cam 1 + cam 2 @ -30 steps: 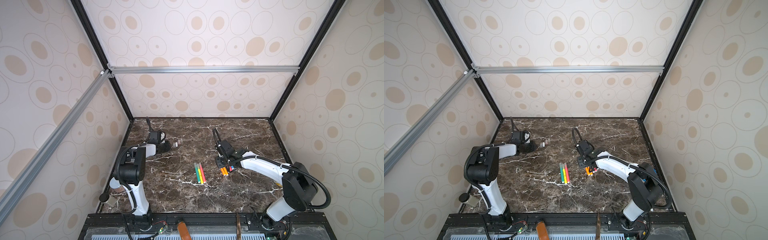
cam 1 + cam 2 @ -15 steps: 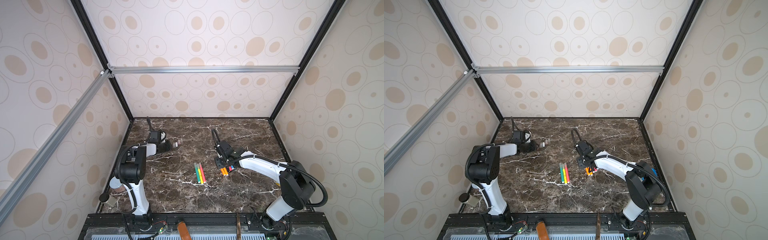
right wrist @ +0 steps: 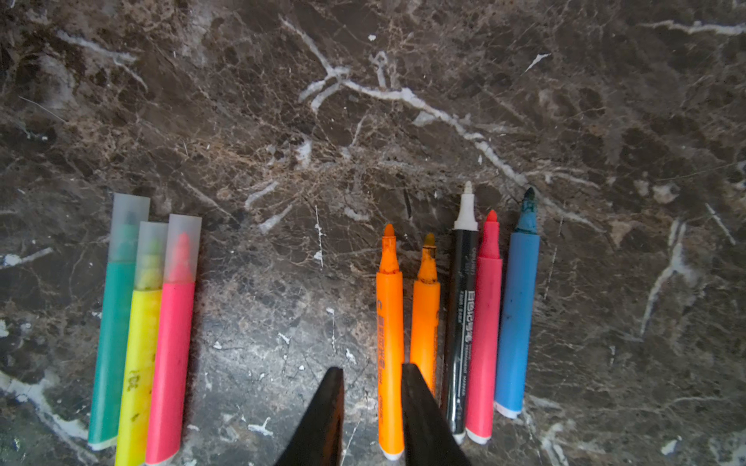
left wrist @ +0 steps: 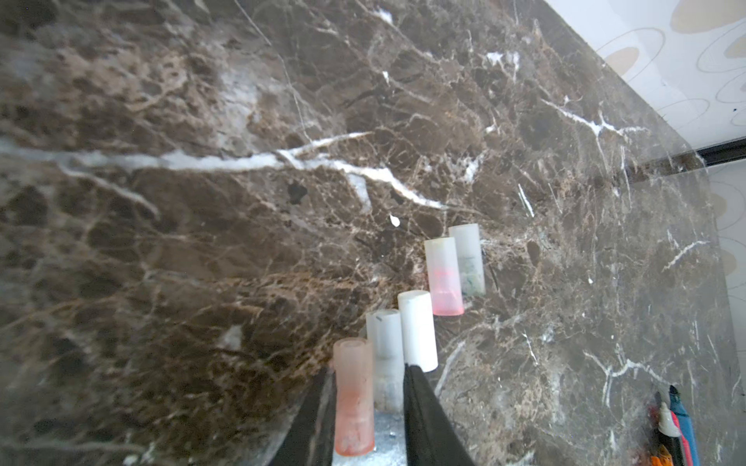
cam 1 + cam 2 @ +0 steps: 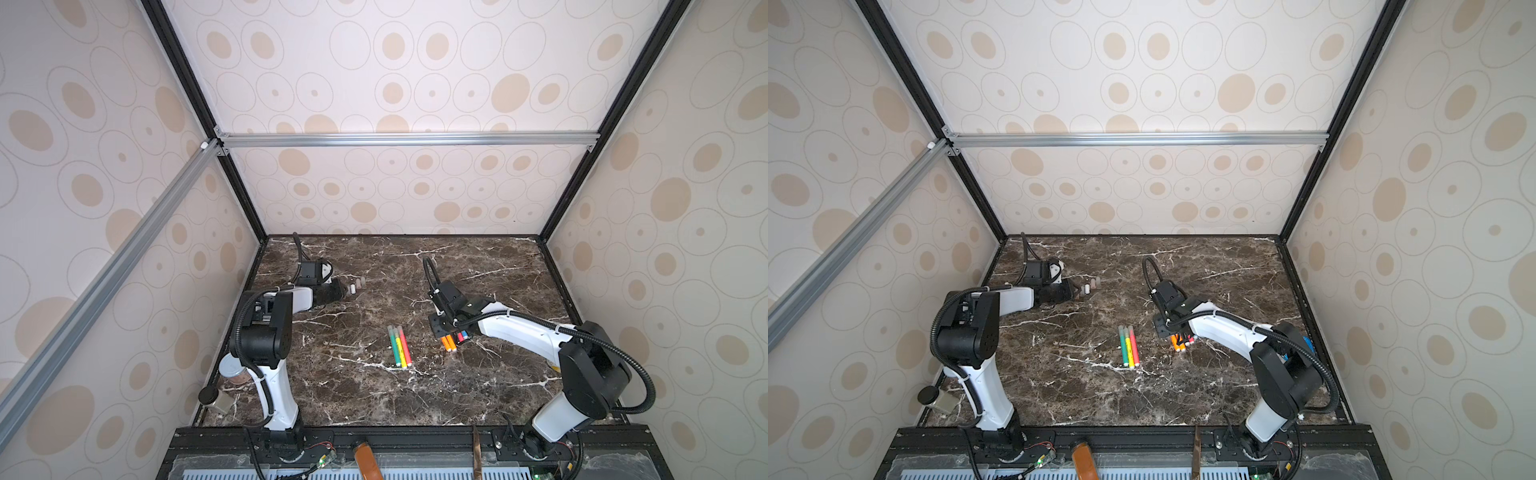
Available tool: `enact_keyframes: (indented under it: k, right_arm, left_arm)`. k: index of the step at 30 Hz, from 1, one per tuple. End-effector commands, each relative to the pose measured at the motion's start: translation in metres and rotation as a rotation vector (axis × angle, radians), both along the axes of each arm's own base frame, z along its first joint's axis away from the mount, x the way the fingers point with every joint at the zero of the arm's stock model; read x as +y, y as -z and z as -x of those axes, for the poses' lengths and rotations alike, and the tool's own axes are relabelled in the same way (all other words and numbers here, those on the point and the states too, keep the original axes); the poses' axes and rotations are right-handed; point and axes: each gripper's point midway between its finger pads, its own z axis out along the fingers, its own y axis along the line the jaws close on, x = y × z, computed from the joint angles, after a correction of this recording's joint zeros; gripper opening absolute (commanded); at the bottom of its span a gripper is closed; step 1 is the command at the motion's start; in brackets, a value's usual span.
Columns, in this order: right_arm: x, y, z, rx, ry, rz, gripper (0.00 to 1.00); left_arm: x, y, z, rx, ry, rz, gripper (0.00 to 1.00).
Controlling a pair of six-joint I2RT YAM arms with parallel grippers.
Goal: Remove pen caps from pens
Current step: Place the pen cap at the top-left of the table, then pick up the pen from the center of the table.
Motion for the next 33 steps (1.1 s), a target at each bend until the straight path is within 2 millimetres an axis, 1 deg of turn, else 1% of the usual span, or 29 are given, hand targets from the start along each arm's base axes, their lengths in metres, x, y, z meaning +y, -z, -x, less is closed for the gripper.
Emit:
enact_keyframes:
  k: [1, 5, 9, 12, 13, 18, 24, 27, 31, 33]
  right_arm:
    - [0.0, 0.005, -0.001, 0.017, 0.004, 0.002, 0.28]
    - [0.002, 0.005, 0.0, 0.019, 0.0, -0.008, 0.28]
    - [0.01, 0.002, 0.002, 0.017, -0.023, -0.047, 0.28]
    - [0.018, 0.002, 0.006, 0.024, -0.045, -0.075, 0.29]
    - [0.02, 0.002, 0.007, 0.026, -0.051, -0.079, 0.29]
    - [0.031, 0.005, 0.013, 0.036, -0.07, -0.089, 0.3]
    - [0.048, 0.009, 0.03, 0.062, -0.097, -0.106, 0.3]
    - [0.056, 0.012, 0.04, 0.09, -0.1, -0.124, 0.3]
    - [0.066, 0.019, 0.054, 0.124, -0.104, -0.112, 0.3]
    - [0.068, 0.023, 0.057, 0.133, -0.103, -0.097, 0.3]
  left_arm:
    - [-0.005, -0.01, -0.008, -0.036, 0.013, 0.05, 0.29]
    - [-0.005, -0.011, -0.009, -0.036, 0.012, 0.051, 0.29]
    - [-0.001, -0.017, -0.01, -0.046, -0.004, 0.032, 0.29]
    - [-0.002, -0.027, -0.01, -0.063, -0.003, 0.033, 0.29]
    - [0.004, -0.03, -0.012, -0.07, -0.026, 0.01, 0.29]
    - [0.009, -0.049, -0.012, -0.1, -0.043, -0.018, 0.29]
    - [0.011, -0.06, -0.009, -0.118, -0.054, -0.021, 0.29]
    - [0.011, -0.07, -0.006, -0.134, -0.057, -0.018, 0.3]
    - [0.012, -0.088, 0.001, -0.175, -0.064, -0.02, 0.31]
    - [0.012, -0.099, 0.007, -0.202, -0.069, -0.007, 0.34]
